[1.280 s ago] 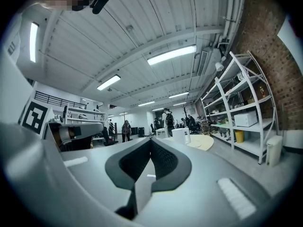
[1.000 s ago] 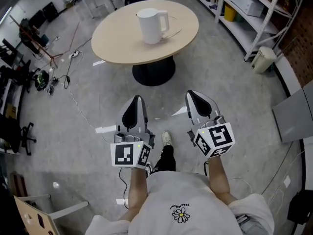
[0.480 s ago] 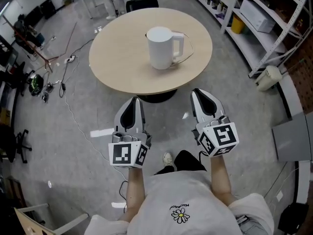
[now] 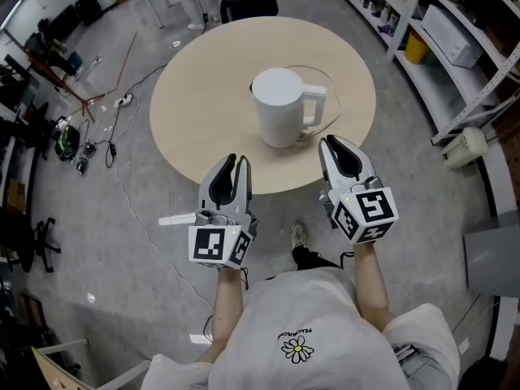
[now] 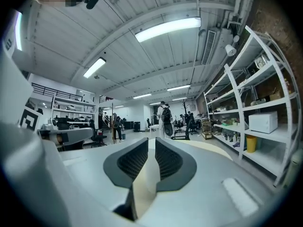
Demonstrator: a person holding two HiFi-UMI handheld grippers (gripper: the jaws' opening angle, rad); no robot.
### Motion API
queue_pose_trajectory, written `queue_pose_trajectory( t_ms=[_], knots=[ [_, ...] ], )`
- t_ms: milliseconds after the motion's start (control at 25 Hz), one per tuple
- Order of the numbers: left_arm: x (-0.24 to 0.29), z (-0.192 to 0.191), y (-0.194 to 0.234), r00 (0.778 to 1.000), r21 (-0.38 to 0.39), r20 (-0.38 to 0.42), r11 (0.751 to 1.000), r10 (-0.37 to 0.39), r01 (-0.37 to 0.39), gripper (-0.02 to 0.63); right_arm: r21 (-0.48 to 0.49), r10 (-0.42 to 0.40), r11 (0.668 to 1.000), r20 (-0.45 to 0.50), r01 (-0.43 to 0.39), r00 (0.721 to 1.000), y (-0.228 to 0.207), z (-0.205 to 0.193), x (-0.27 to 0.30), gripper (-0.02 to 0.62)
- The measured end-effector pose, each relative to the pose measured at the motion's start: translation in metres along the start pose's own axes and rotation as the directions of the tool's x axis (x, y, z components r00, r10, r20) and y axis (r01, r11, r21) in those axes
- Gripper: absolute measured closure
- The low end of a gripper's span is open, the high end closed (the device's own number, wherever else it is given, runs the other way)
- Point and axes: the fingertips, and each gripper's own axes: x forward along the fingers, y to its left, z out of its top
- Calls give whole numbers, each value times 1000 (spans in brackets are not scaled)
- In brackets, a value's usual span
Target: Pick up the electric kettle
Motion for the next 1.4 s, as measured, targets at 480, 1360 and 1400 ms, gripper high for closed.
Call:
queue_pose_trajectory(
  t_ms=[480,1360,1400],
  knots=[
    [133,-90,28,992,-48,-94,996,-84,80,216,-41,-67,997,-217,60,974,-107,-82,112,439],
    [201,-178,39,939,-109,-183,955,-290,274,58,-153,-253,967,-432,206,866,-145,-194,194,514],
    [200,-178,38,939,-108,-181,955,-292,276,58,-147,-248,968,-429,203,868,-145,-194,193,514]
  ],
)
